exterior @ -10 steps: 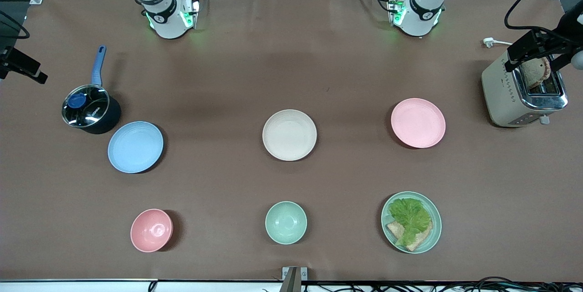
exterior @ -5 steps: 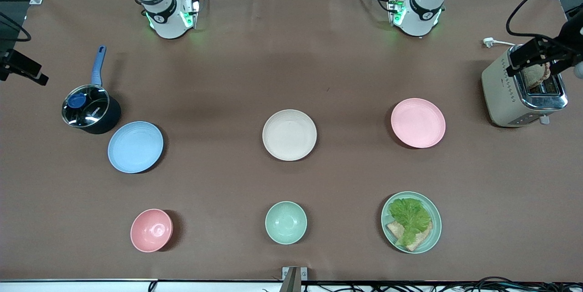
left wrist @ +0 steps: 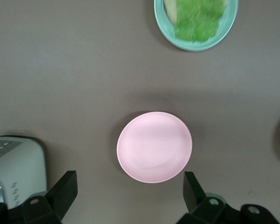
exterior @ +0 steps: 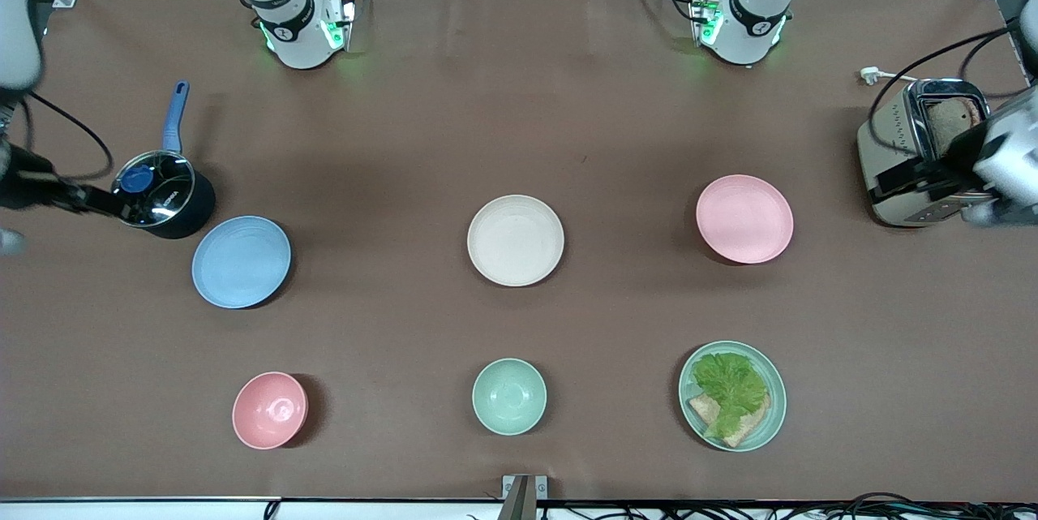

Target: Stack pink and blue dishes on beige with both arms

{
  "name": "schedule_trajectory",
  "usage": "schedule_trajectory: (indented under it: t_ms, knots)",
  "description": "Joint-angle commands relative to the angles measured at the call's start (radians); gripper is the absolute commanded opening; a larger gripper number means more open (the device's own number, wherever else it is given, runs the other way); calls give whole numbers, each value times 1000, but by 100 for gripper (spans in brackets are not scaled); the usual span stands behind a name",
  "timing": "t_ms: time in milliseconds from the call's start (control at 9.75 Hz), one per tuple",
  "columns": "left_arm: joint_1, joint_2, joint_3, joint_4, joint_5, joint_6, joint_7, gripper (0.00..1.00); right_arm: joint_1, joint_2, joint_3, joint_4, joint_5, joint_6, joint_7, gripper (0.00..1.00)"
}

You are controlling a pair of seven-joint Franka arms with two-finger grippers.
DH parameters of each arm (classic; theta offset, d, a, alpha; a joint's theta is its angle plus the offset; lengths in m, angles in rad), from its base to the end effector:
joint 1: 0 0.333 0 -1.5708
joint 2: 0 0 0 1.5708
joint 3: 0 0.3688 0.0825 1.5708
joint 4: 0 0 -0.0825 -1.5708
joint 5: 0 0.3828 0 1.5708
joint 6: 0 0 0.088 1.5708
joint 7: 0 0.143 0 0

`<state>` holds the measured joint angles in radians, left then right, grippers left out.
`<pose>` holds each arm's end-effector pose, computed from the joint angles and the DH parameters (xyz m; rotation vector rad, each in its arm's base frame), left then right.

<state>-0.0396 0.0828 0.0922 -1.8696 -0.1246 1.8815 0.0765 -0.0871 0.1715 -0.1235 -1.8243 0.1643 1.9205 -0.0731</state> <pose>0.5766 0.0155 0.4797 3.0261 0.0278 -0.0956 0.5953 -0.1062 0.4521 -2.9856 0.2974 0.0812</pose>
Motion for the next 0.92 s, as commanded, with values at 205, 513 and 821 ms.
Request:
schedule_trajectory:
  t_ms: [205,513,821]
  knots:
    - [-8,144,-3,-273,-41,389,152,100,-14,256,-85,-96,216,253,-418,100]
    - [-2,215,-5,-375,-44,533,207,99,-19,310,-100,-127,316,323,-519,96]
    - [1,273,-5,-384,-55,533,250,78,-39,354,-102,-142,403,331,-585,72]
